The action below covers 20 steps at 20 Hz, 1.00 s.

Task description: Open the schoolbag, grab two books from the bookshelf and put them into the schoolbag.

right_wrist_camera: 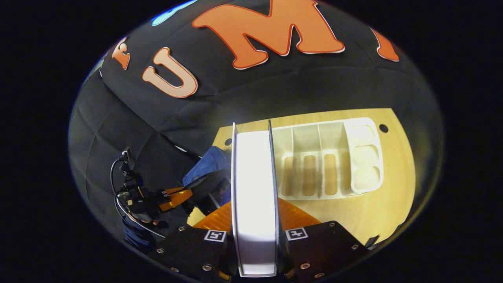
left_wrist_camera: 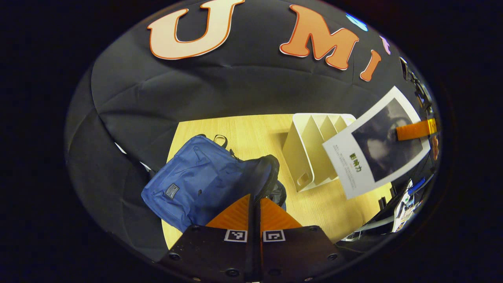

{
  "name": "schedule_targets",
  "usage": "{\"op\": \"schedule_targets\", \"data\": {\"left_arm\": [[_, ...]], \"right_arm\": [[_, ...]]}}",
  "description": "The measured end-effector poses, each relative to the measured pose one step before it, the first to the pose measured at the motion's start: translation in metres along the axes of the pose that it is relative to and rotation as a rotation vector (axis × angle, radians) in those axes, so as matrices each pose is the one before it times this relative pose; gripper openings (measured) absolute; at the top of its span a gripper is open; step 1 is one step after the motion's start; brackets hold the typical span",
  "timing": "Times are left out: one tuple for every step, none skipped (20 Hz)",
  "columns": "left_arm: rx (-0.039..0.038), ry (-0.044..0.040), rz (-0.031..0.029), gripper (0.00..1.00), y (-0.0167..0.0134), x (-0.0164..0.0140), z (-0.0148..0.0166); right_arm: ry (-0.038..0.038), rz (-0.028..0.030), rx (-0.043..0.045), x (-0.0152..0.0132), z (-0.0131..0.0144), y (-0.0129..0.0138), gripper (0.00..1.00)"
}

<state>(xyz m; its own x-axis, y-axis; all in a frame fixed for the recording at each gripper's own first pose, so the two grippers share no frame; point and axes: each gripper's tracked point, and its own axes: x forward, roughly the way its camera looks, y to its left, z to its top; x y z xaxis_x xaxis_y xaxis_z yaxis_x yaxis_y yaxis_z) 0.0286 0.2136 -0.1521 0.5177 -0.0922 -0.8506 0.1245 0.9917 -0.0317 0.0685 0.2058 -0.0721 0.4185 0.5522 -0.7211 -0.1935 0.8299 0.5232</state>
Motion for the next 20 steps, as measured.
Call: {"op": "schedule_targets", "data": {"left_arm": [[-0.00057,-0.00108,0.00119,0.00,0.00029,0.00009,0.00064],[-0.00116,0.00069,0.00004,0.00,0.00082,-0.00086,0.00040],[-0.00277,0.00129,-0.00199,0.00,0.00043,-0.00050,-0.00093],[-0.00137,0.00248,-0.00278,0.00,0.00029,0.00024,-0.00023],[0.00010,0.00229,-0.00203,0.00,0.00013,0.00054,-0.00071],[0.00196,0.00026,-0.00027,0.00,-0.00001,-0.00009,0.00054],[0.00127,0.00199,-0.00111,0.00,0.00047,0.00075,-0.00021],[0.00148,-0.00101,0.00086,0.00,0.00056,-0.00014,0.00030],[0.00133,0.00250,-0.00221,0.00,-0.00117,0.00078,-0.00035],[0.00077,0.00273,-0.00164,0.00,-0.00052,0.00101,0.00046],[-0.00211,0.00416,-0.00222,0.00,-0.00087,0.00014,0.00015],[-0.00014,0.00314,-0.00274,0.00,-0.00018,0.00078,-0.00040],[0.00100,0.00064,0.00022,0.01,0.00083,0.00099,-0.00007],[0.00517,0.00490,-0.00136,0.00,-0.00101,-0.00061,0.00048],[0.00414,0.00420,0.00016,0.00,-0.00049,0.00019,-0.00056],[0.00815,0.00463,-0.00164,0.00,-0.00079,0.00042,0.00035],[0.00724,0.00071,0.00092,0.00,0.00061,-0.00098,0.00050],[0.00788,0.00265,0.00024,0.00,0.00021,-0.00014,0.00117],[0.00551,-0.00140,0.00277,0.00,-0.00003,-0.00050,0.00156],[0.00414,0.00285,0.00017,0.00,0.00023,0.00078,-0.00006]], "right_arm": [[0.01001,0.02211,0.03485,0.00824,-0.00831,0.00417,0.40],[0.01212,0.02601,0.04855,0.00696,-0.00891,0.00569,0.40],[0.01463,0.03484,0.05682,0.01092,-0.00820,0.00636,0.40],[0.01128,0.03435,0.06097,0.00414,-0.00677,0.00506,0.39],[0.00267,0.03773,0.05315,0.00778,-0.00294,0.00513,0.39],[-0.00763,0.02596,0.05524,0.01157,-0.00309,0.00145,0.39],[-0.01217,0.00851,0.03669,0.01152,-0.00221,-0.00001,0.39],[-0.01772,0.00034,0.02855,0.01348,-0.00237,-0.00430,0.39],[-0.01346,-0.00161,0.02036,0.00750,-0.00311,-0.00092,0.39],[-0.01082,0.01241,0.02838,0.00610,-0.00329,0.00257,0.39],[-0.00453,0.01812,0.03059,0.00850,-0.00346,0.00401,0.39],[-0.00328,0.01301,0.02249,0.00782,-0.00558,0.00172,0.39],[-0.00724,-0.00828,0.00351,0.00964,-0.00540,-0.00332,0.39],[-0.00643,-0.00854,-0.00396,0.00811,-0.00457,-0.00467,0.39],[-0.00331,-0.00067,0.00958,0.00908,-0.00560,-0.00036,0.39],[-0.00439,0.00651,0.02459,0.00844,-0.00505,-0.00005,0.39],[-0.00873,0.00485,0.02451,0.00842,-0.00254,0.00003,0.39],[-0.01407,0.00421,0.02552,0.00921,-0.00203,-0.00141,0.39],[-0.00120,0.00543,0.01798,0.00668,-0.00566,-0.00181,0.39],[0.00088,0.00366,0.02528,0.00834,-0.00504,-0.00156,0.39]]}}
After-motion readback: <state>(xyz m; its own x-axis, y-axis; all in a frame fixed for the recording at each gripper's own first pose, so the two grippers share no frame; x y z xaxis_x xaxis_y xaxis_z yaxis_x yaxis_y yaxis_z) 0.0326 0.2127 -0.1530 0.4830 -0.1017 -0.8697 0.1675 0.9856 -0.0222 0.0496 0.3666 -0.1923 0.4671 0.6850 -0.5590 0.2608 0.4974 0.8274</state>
